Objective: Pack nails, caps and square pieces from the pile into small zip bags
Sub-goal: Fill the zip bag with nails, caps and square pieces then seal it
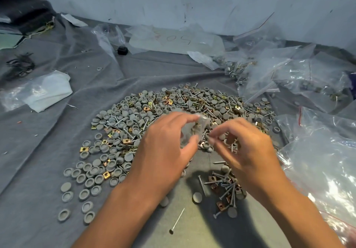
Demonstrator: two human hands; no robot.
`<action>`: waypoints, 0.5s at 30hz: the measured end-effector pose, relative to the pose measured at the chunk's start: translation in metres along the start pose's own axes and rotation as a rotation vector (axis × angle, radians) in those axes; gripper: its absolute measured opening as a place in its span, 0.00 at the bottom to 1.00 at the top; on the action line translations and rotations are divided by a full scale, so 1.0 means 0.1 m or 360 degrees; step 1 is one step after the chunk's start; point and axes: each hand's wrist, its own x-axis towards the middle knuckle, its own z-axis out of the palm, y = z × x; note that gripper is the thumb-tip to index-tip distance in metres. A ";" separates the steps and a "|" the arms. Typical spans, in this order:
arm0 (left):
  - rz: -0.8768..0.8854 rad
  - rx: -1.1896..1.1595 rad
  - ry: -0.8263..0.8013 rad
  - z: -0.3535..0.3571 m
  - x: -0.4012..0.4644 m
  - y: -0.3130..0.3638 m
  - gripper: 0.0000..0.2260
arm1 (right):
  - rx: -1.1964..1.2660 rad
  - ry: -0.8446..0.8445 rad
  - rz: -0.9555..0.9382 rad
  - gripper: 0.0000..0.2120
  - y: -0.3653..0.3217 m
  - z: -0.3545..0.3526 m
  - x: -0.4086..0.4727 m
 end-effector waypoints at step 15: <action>-0.0039 0.0142 -0.0029 0.00 0.01 -0.02 0.17 | -0.0342 -0.0760 0.0246 0.07 -0.06 0.05 -0.18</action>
